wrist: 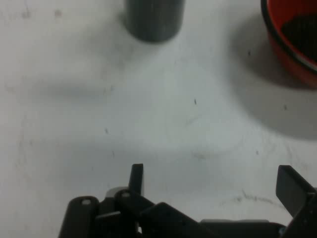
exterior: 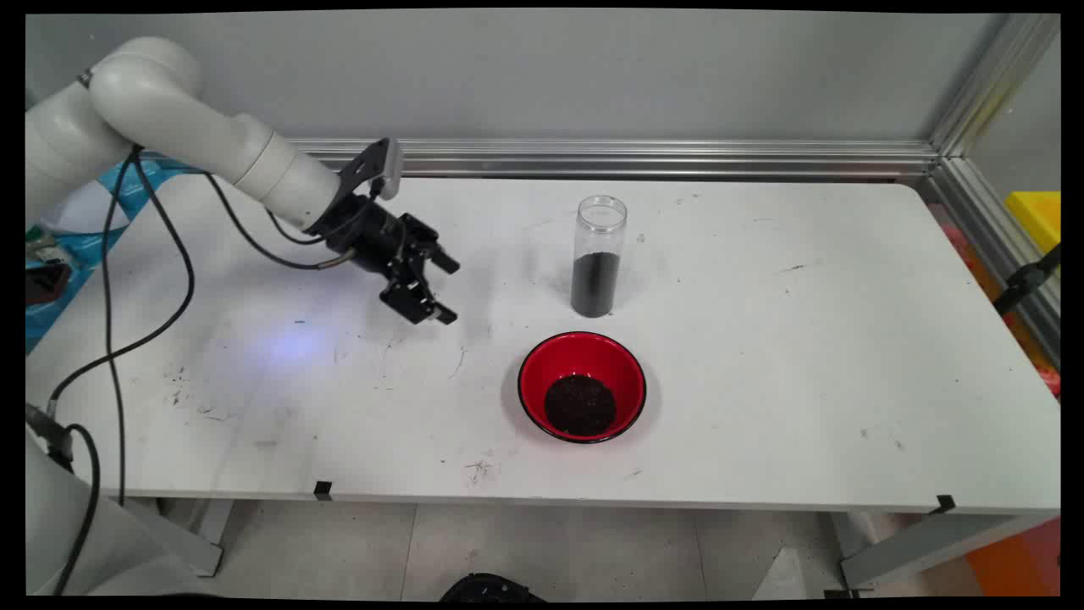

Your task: Pick up the black seasoning powder from the table

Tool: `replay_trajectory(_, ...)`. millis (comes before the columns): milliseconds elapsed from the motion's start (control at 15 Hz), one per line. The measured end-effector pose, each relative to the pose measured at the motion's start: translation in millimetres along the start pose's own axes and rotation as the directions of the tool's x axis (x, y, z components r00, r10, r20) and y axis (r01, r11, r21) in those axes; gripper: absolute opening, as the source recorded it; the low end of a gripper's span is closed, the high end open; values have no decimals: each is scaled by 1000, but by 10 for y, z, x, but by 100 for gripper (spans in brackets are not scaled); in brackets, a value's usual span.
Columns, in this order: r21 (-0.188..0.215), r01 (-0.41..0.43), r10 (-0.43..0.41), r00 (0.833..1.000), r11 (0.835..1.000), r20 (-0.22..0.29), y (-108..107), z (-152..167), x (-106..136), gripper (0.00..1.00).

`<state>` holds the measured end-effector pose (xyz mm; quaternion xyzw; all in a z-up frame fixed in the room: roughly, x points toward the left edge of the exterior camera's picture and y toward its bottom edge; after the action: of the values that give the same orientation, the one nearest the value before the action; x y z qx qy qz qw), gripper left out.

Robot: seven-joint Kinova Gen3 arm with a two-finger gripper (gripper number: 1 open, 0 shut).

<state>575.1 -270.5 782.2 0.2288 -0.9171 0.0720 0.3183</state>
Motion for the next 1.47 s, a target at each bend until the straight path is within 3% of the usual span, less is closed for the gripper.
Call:
replay_trajectory(600, 27, -48, 51, 993, 998, -109, -27, 319, 350, 100)
replay_trajectory(1467, 34, -76, 81, 973, 997, -218, -201, 1034, 473, 100)
